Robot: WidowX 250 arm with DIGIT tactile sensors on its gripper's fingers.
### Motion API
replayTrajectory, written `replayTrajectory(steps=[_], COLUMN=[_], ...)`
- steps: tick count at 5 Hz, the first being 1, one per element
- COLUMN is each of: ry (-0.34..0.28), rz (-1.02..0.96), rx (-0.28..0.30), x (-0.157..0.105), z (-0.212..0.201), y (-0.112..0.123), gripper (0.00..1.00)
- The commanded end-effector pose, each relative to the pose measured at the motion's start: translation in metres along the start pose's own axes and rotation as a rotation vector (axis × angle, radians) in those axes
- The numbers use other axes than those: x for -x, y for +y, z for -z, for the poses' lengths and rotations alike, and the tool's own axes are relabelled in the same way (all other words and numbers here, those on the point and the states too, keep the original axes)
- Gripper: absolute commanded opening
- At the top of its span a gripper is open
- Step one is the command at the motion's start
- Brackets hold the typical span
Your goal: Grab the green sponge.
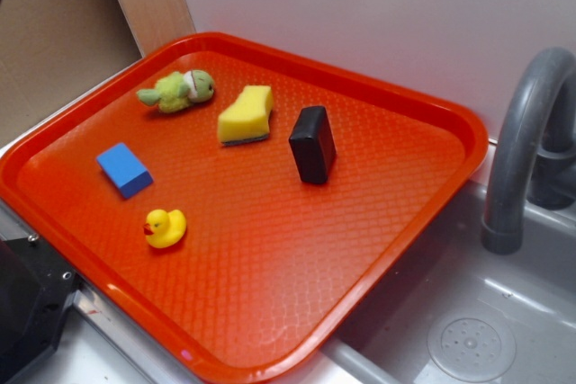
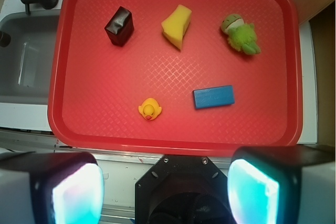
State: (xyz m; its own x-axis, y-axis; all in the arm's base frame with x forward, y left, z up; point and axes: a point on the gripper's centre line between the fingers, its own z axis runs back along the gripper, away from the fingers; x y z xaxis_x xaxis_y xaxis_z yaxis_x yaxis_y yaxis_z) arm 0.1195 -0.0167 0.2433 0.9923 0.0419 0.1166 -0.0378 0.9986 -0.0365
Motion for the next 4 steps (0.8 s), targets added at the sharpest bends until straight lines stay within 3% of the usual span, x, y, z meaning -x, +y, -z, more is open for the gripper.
replayTrajectory(steps=[1,2,4], ry=[0.0,-0.025,-0.076], rz=[0.0,-0.118,-0.296], rx=[0.0,0.017,-0.02], x=[0.0,-0.024,-0.058], z=[0.0,0.002,0.006], y=[0.0,-0.001,-0.001], gripper=[1.0,1.0,1.0])
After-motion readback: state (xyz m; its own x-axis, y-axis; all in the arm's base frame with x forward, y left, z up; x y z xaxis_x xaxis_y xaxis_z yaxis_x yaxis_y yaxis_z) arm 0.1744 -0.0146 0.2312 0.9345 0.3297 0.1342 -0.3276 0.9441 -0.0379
